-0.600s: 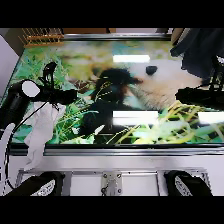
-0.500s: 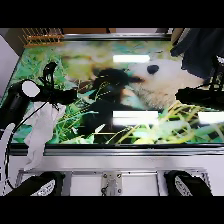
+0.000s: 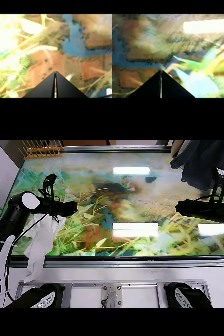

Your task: Fold the clothes and pants, and hang the long-sleeved shirts on hangers.

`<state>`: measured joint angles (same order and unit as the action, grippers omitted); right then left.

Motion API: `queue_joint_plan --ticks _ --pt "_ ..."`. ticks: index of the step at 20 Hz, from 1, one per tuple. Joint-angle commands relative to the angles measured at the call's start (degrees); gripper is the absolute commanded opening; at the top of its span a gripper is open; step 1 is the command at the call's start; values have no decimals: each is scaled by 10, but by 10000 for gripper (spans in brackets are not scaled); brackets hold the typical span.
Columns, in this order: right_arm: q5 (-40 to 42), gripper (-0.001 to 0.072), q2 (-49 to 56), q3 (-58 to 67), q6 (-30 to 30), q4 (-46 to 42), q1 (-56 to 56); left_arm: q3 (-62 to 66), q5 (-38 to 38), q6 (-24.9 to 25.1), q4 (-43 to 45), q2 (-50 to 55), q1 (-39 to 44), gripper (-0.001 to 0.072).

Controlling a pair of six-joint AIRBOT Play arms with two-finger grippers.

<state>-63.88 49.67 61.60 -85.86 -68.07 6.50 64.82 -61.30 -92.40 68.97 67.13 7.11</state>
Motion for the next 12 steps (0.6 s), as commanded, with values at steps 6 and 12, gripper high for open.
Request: queue_joint_plan --ticks 6,12 --pt "0 12 0 1 0 0 -1 29 30 30 234 0 -58 693" --pt "0 12 0 1 0 0 0 -31 100 28 284 60 -177 693"
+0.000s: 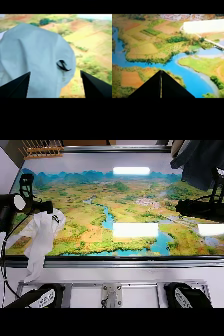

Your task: Fold the clothes and pants, and hang the long-sleeved shirts on hangers.

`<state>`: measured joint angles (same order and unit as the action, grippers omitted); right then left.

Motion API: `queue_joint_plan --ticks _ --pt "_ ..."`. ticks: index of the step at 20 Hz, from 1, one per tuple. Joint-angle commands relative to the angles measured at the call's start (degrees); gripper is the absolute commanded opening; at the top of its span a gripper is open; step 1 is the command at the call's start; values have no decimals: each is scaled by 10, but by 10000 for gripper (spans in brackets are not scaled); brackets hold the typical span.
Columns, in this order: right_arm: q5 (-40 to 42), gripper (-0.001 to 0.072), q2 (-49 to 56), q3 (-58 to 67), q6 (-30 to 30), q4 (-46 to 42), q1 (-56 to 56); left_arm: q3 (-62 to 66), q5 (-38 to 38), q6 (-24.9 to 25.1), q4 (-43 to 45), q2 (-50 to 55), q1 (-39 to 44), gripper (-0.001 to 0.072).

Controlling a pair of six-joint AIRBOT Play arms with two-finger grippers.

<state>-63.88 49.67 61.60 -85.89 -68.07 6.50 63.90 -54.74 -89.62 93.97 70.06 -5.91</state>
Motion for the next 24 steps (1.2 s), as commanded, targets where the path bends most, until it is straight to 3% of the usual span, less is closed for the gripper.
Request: queue_joint_plan --ticks 1,7,8,9,10,13,17,24 --pt "0 12 0 1 0 0 -1 -28 40 0 33 52 -56 693" --pt "0 12 0 1 0 0 0 -25 37 -12 -2 146 -33 681" --pt "0 12 0 1 0 0 -1 -21 36 -12 -11 147 -24 459" --pt "0 12 0 1 0 0 0 -8 29 -12 -15 145 -12 126" --pt "0 12 0 1 0 0 0 14 21 -12 -18 137 5 8" --pt "0 12 0 1 0 0 0 106 -2 -9 -48 93 68 8" --pt "0 12 0 1 0 0 -1 210 -2 17 -85 10 214 8" --pt "0 12 0 1 0 19 0 247 -30 101 -78 -54 459 9"
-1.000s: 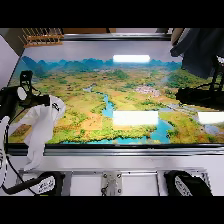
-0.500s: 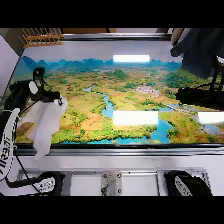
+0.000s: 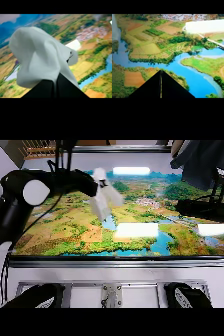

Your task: Fold the clothes and pants, and hang the long-sleeved shirts on hangers.

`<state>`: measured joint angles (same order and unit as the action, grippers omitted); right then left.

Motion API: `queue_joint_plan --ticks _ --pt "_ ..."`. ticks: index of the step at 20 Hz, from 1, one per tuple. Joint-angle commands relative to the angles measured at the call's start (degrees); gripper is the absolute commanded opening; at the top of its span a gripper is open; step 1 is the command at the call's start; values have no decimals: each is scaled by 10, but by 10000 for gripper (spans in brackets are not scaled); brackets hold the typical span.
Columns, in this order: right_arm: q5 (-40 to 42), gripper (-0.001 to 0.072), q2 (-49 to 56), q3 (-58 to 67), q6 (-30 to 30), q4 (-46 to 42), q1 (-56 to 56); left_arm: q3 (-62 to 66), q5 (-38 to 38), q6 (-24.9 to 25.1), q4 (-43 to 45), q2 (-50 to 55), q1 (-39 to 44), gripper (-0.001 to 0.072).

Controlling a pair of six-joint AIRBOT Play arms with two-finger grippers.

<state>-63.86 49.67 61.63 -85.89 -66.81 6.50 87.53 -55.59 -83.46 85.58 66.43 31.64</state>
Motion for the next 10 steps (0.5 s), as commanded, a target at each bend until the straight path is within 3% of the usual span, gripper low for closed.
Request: queue_joint_plan --ticks 1,6,7,8,9,10 --pt "0 12 0 1 0 6 0 -2 -28 39 6 -16 93 9" --pt "0 11 0 1 0 4 0 -134 13 13 -3 18 60 10" --pt "0 12 0 1 0 4 0 -153 22 -6 -3 37 53 250" --pt "0 12 0 1 0 4 0 -165 26 -23 -3 55 47 640" --pt "0 12 0 1 0 4 0 -167 18 -44 -3 75 38 720" --pt "0 12 0 1 0 4 0 -161 2 -60 -3 88 25 720"
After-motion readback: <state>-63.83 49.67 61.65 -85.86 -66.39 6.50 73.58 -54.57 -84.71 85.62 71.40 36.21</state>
